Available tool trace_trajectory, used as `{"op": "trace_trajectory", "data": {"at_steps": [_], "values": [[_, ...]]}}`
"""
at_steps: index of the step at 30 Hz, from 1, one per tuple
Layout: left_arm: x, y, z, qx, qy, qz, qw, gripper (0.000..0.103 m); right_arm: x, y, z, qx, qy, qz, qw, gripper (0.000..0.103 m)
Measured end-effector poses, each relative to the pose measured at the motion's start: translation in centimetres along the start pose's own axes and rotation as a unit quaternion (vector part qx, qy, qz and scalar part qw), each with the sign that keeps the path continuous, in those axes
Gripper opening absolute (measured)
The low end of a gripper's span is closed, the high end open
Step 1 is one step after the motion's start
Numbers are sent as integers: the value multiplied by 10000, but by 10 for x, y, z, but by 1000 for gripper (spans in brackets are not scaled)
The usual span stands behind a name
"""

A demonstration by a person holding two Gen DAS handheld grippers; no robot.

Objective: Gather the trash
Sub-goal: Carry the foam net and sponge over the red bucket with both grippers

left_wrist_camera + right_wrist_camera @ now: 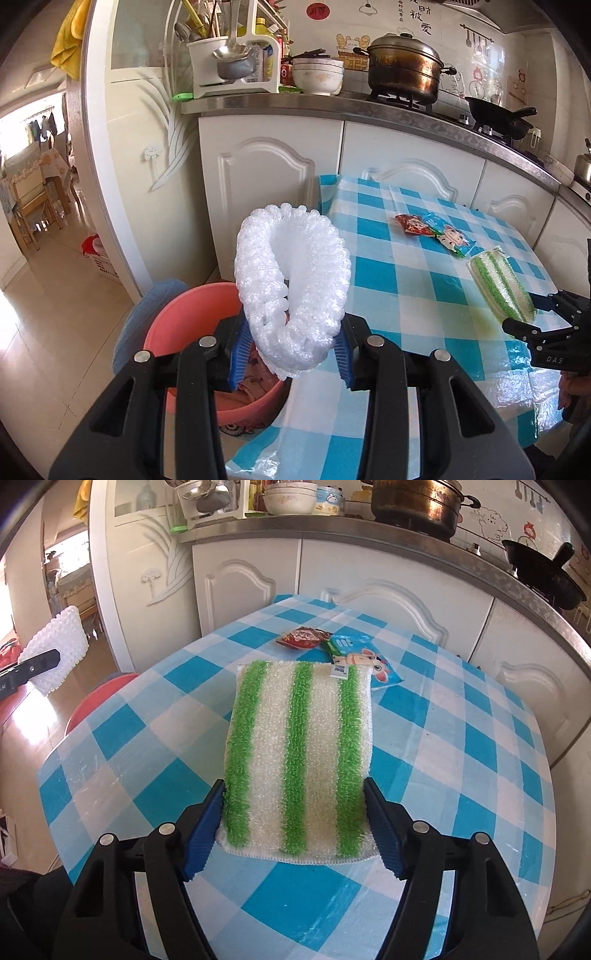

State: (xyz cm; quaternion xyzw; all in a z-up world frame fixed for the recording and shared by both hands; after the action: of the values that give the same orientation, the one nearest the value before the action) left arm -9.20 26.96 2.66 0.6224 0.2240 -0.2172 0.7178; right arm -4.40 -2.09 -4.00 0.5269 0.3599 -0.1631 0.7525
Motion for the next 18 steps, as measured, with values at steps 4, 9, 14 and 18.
{"op": "trace_trajectory", "data": {"at_steps": [4, 9, 14, 18], "values": [[-3, 7, -13, -5, 182, 75, 9998, 41, -7, 18, -17, -122, 139, 100, 9998, 72], [-4, 16, -30, -3, 397, 146, 9991, 41, -14, 41, -42, -275, 346, 227, 9988, 72], [-4, 20, -45, -5, 591, 196, 9981, 41, -17, 62, -71, -519, 563, 318, 9966, 72], [0, 23, -60, -68, 730, 185, 9971, 41, -17, 76, -96, -715, 740, 366, 9940, 73]]}}
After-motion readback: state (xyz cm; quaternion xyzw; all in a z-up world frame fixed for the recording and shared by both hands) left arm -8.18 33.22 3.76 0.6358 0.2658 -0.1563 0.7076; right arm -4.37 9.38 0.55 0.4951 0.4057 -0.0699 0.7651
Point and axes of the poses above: each gripper's, at about its wrist camera, not at the fingertips, and x roughly the way its jaws point, z to its right, y to its top, the point moved 10 cm from there along x, roughly the way its jaws point, and after that the axes turned 9 degrees about -y, right-handed, at the moved point
